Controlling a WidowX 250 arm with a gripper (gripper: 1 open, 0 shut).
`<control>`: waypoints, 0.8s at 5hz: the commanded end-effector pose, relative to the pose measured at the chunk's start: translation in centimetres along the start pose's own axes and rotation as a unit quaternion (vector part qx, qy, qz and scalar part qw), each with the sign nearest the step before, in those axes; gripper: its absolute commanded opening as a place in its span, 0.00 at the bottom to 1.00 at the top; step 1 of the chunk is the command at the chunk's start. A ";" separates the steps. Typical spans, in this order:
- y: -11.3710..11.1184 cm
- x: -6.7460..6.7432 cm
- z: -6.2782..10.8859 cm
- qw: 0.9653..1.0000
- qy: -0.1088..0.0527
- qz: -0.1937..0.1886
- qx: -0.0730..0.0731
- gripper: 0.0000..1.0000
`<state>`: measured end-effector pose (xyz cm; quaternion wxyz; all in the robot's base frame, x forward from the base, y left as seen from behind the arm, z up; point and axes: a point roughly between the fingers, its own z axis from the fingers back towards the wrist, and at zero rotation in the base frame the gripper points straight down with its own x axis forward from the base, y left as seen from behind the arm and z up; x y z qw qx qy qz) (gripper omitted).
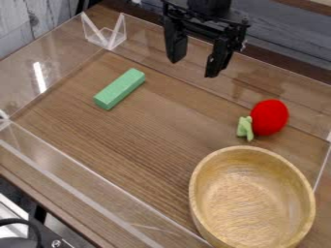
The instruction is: Move the red object to the left side of the table
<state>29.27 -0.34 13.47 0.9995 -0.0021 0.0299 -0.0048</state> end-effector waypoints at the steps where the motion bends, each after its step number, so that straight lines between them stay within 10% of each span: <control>1: -0.7 0.0 -0.8 1.000 0.009 -0.012 -0.001 1.00; 4: -6.5 0.5 -3.6 0.982 0.003 -0.191 -0.005 1.00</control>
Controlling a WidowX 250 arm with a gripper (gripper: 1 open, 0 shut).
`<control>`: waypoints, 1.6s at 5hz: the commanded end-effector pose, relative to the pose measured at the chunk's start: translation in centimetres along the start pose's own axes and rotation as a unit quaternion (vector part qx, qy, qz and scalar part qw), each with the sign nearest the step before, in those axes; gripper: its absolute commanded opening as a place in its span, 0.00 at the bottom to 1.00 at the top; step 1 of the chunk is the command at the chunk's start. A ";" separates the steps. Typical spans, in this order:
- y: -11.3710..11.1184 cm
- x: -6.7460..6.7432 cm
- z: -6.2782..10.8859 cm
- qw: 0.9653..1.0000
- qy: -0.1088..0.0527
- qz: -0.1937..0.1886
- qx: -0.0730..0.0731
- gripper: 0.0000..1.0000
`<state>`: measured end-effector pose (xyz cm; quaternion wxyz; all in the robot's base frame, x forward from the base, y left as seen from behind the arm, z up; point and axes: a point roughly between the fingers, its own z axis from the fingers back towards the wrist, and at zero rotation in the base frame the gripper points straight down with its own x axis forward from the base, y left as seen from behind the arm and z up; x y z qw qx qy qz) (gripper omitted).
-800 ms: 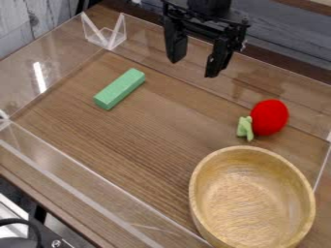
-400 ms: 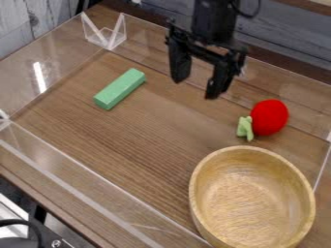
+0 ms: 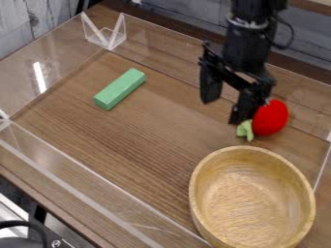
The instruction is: Move the red object to the left side of the table
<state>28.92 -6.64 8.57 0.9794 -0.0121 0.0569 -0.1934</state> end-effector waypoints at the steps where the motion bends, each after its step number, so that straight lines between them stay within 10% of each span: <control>1: -1.1 2.0 0.7 0.999 -0.035 -0.019 0.007 1.00; 3: -1.8 4.3 0.2 0.997 -0.068 -0.021 0.012 1.00; 8: -0.6 4.7 1.7 0.989 -0.146 -0.026 0.007 1.00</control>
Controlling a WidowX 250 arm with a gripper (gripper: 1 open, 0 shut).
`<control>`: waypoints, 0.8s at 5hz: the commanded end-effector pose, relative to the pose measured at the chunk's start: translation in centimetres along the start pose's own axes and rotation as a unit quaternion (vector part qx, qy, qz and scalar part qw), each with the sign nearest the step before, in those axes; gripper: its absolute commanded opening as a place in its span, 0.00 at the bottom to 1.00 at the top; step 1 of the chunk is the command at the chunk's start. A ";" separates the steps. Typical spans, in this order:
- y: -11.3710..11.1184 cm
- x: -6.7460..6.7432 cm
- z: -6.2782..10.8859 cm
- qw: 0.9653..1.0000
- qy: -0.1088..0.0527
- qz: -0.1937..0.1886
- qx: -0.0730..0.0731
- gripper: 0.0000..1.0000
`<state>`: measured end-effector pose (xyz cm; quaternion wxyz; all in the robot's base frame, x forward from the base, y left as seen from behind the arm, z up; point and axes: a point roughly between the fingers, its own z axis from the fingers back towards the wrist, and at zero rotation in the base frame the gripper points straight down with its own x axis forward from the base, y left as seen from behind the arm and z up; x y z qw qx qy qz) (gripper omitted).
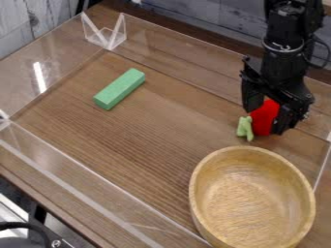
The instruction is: Move the red object to the left side of the table
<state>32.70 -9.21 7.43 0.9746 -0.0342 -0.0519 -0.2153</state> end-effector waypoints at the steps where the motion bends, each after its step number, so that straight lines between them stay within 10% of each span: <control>1: 0.4 0.4 2.8 0.999 -0.045 0.000 0.007 1.00; 4: 1.0 0.4 1.3 0.999 -0.044 0.010 0.003 1.00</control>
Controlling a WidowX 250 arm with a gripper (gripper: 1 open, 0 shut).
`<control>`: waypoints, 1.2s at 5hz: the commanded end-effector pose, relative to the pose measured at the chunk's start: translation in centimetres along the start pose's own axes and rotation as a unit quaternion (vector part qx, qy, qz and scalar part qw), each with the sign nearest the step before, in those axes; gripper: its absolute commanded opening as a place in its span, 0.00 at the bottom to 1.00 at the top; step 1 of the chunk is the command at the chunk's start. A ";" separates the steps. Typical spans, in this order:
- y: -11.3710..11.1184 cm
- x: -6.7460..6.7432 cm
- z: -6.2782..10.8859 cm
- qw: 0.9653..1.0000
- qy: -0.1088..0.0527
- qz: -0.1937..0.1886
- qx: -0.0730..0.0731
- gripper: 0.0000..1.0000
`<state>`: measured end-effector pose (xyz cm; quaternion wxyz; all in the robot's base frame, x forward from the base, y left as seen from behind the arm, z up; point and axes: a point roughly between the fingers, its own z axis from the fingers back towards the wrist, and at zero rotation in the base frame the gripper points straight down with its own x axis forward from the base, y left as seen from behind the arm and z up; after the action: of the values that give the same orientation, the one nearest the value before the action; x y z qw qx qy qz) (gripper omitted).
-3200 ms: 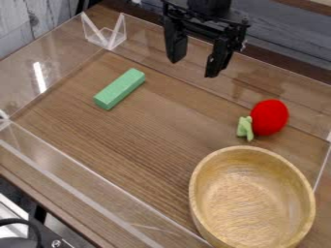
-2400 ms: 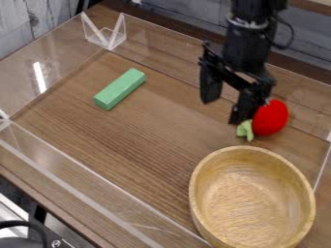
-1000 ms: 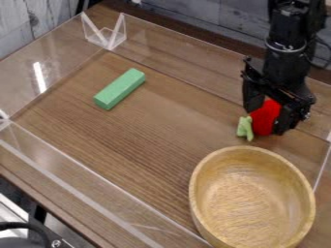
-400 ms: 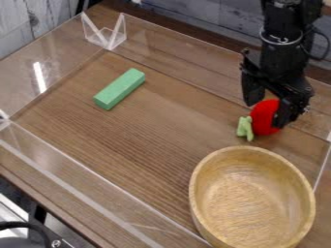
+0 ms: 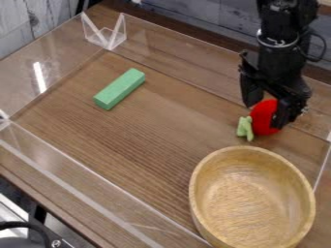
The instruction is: Move the red object to the left side of the table
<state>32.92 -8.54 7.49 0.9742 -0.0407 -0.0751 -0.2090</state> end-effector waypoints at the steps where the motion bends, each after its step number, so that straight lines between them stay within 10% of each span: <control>1: 0.4 0.5 0.7 1.000 -0.019 0.008 0.002 1.00; 4: 0.3 0.3 1.4 1.000 -0.026 0.017 0.003 1.00; 5: 0.5 0.7 0.9 0.999 -0.027 0.022 0.006 0.00; 6: 1.1 0.8 1.7 0.999 -0.036 0.031 0.007 0.00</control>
<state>32.79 -7.62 6.33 0.9803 -0.0425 -0.0638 -0.1822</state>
